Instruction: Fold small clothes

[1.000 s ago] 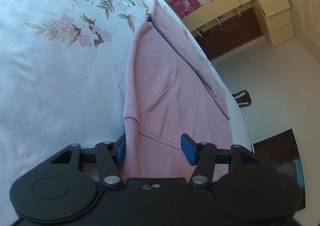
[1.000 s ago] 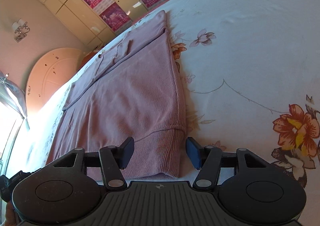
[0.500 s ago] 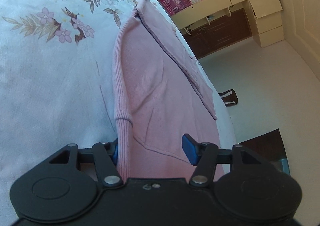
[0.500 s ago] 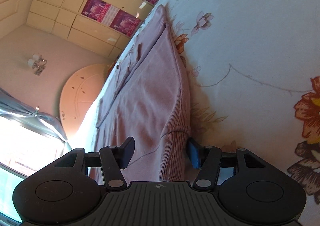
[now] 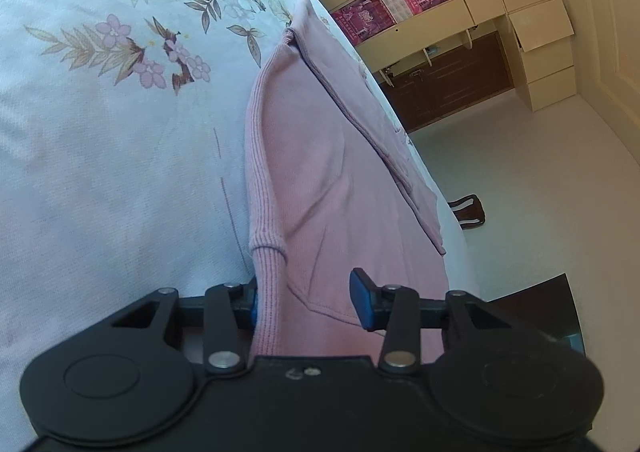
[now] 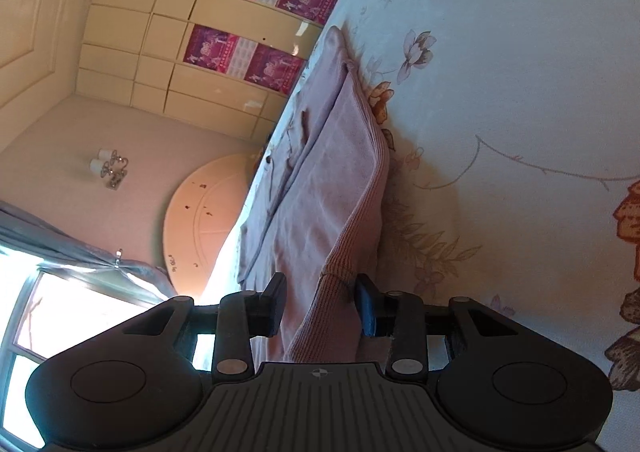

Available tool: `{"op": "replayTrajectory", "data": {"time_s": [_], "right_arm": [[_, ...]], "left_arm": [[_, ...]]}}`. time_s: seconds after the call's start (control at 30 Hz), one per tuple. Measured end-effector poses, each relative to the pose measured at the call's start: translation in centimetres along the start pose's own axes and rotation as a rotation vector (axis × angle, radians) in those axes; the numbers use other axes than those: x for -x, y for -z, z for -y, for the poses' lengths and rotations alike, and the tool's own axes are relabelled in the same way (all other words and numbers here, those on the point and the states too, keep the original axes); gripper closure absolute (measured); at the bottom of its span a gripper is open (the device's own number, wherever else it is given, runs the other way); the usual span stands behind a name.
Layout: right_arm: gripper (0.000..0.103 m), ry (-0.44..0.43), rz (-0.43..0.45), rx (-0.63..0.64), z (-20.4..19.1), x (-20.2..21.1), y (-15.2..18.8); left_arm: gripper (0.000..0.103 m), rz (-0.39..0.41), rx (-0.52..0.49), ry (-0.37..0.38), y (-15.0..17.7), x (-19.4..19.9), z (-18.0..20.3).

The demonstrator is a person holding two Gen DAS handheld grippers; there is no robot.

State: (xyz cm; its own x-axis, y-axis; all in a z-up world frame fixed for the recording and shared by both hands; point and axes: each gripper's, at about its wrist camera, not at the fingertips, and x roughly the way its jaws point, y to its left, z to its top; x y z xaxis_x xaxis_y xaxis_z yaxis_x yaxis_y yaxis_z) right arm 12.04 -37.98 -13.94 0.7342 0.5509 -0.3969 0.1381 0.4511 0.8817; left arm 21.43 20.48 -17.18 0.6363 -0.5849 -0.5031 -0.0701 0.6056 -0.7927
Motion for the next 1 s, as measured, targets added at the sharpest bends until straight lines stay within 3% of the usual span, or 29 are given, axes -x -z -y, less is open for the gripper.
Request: {"op": "replayTrajectory", "data": {"time_s": [0.07,0.13,0.17,0.2,0.23,0.27,0.33,0.47,0.53,0.57,0.6,0.67,0.9,1.0], "right_arm": [[0.065,0.106,-0.053,0.078,-0.7,-0.9,0.3],[0.067,0.136,-0.056,0.134,-1.6,-1.0,0.7],[0.074,0.15,-0.055,0.151,-1.9,-1.0,0.8],[0.097,0.165,-0.058,0.172,-2.1,-1.1,0.9],[0.096,0.182,-0.058,0.189,-2.3,-1.2,1.0],[0.096,0.188,-0.051,0.204,-2.5,-1.1,1.1],[0.097,0.117,-0.007,0.215,-3.0,0.2,1.0],[0.097,-0.006,0.058,0.243,-4.0,2.3,0.9],[0.097,0.045,0.032,0.242,-2.8,1.5,1.1],[0.097,0.145,-0.027,0.24,-1.7,0.1,1.2],[0.098,0.192,-0.062,0.238,-1.0,-0.8,1.5],[0.097,0.162,-0.032,0.195,-0.7,-0.5,1.5],[0.097,0.153,-0.029,0.196,-0.9,-0.5,1.7],[0.097,0.126,-0.022,0.225,-2.1,-0.1,0.9]], "left_arm": [[0.064,-0.002,-0.01,-0.011,0.1,0.0,0.2],[0.067,-0.005,-0.024,-0.024,0.2,0.0,0.4],[0.072,-0.006,-0.034,-0.038,0.1,0.0,0.6],[0.085,-0.005,-0.038,-0.048,0.1,0.0,0.6],[0.098,0.001,-0.03,-0.048,0.1,0.1,0.4],[0.098,0.029,-0.023,-0.012,0.0,0.6,0.3],[0.098,0.096,-0.03,0.073,0.1,2.0,0.6],[0.098,0.131,-0.07,0.067,0.3,3.0,0.8],[0.098,0.078,-0.066,-0.008,0.5,1.8,0.3],[0.098,0.036,-0.069,-0.064,0.8,0.9,0.0],[0.098,0.037,-0.061,-0.068,1.2,0.5,-0.4],[0.098,0.06,-0.012,-0.048,1.3,0.8,-0.9],[0.098,0.086,-0.011,-0.053,1.5,0.9,-0.5],[0.098,0.134,-0.001,-0.01,1.6,1.9,-0.1]]}}
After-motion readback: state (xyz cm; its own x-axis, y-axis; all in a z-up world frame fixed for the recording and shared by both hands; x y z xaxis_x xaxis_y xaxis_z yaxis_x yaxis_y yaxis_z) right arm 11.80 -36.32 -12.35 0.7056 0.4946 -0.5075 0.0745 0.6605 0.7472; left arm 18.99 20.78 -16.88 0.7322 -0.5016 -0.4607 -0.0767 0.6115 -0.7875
